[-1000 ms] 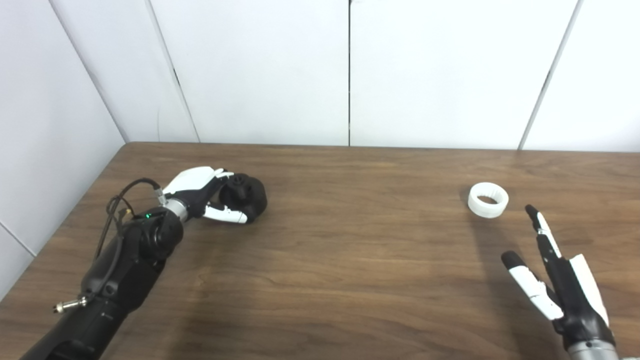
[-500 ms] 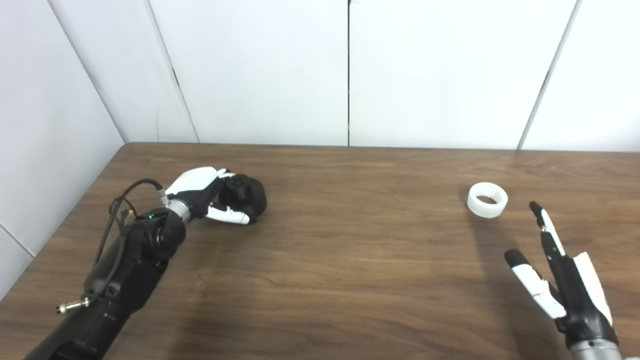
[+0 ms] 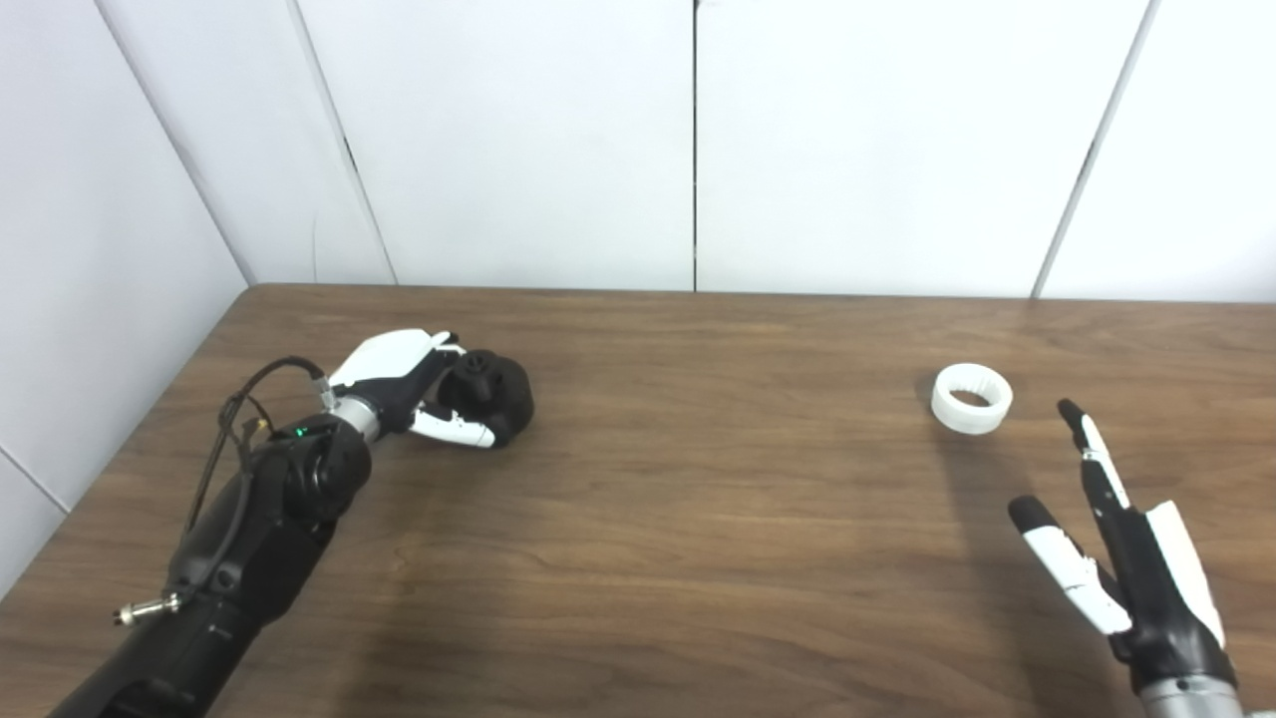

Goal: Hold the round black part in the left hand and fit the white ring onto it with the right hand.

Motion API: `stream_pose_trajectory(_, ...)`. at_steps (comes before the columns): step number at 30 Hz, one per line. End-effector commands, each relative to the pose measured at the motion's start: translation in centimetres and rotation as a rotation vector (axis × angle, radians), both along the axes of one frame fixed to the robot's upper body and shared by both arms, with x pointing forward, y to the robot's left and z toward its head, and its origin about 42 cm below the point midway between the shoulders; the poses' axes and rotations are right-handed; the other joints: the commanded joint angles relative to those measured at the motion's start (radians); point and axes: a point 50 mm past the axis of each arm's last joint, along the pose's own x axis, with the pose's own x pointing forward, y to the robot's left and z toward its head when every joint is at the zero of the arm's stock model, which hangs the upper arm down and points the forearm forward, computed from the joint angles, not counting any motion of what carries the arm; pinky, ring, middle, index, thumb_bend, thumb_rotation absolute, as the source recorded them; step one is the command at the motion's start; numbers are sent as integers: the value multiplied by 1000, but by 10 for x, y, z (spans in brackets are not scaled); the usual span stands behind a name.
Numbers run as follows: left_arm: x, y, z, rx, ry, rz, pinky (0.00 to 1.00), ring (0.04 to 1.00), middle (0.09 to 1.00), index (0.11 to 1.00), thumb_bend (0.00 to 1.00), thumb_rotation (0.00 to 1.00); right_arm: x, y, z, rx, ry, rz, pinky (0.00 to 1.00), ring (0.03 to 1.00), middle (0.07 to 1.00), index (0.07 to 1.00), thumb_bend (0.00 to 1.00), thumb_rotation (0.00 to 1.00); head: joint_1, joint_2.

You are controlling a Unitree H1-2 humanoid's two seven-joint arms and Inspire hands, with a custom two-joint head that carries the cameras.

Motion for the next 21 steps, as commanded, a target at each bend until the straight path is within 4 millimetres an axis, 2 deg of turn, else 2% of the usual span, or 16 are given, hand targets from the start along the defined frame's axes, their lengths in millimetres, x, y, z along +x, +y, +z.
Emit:
stream_pose_trajectory(1,14,4,33,25,-111,-3,1000,1000,998,786,891,513,3,0,16,-7,-83,17,1000,1000,1000,1000,720,949,1,0)
stream_pose_trajectory(21,1,-4,33,13,-137,-52,1000,1000,996,762,861,489,3,2,14,-6,-65,28,1000,1000,1000,1000,735,955,9,14)
